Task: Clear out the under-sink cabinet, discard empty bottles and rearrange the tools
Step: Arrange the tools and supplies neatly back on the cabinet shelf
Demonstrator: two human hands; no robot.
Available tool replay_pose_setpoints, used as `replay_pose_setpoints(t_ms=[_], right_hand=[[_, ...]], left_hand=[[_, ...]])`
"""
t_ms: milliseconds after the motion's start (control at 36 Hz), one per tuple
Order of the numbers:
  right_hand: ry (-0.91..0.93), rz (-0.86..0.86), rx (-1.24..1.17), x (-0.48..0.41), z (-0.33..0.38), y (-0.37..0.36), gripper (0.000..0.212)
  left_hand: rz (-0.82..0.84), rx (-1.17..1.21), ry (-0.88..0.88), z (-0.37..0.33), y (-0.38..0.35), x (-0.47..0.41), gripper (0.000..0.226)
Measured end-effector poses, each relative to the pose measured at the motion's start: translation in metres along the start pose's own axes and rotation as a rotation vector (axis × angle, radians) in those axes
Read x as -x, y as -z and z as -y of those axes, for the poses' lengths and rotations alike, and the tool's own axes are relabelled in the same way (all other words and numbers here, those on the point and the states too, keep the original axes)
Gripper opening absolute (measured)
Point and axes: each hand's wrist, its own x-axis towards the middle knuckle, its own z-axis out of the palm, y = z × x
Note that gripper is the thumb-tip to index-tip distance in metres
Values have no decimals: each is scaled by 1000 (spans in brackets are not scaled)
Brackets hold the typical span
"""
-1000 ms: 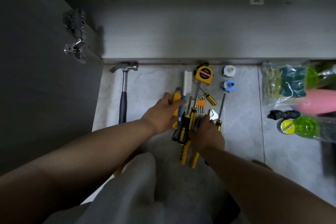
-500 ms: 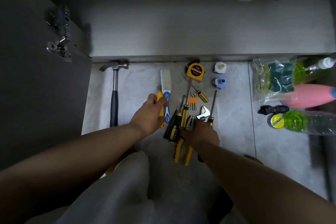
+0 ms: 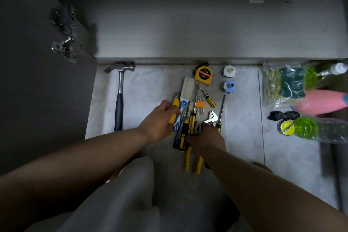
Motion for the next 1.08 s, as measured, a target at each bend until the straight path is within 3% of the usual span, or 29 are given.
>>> replay_pose_setpoints(t_ms=[167, 306, 417, 500, 556, 694, 833, 1000, 1083], right_hand=[[74, -30, -44, -2, 2, 17, 49], [99, -83, -209, -13, 18, 39, 44], [210, -92, -382, -19, 43, 50, 36], [308, -51, -488, -20, 62, 51, 34], [381, -10, -531, -18, 72, 50, 34], [362, 49, -644, -15, 77, 45, 18], [280, -242, -247, -14, 39, 38, 9], [91, -235, -22, 4, -6, 20, 33], [9, -222, 70, 7, -14, 16, 34]], left_hand=[[-6, 4, 18, -4, -1, 2, 39], [-237, 63, 40, -21, 7, 3, 26], [24, 480, 98, -38, 14, -2, 46], [95, 578, 152, -43, 9, -5, 76], [17, 596, 215, -44, 9, -8, 82], [-189, 500, 325, -30, 22, -14, 63], [-364, 482, 474, -7, 27, -14, 50], [-470, 459, 614, 26, 32, -7, 49], [-482, 450, 670, 33, 33, -5, 47]])
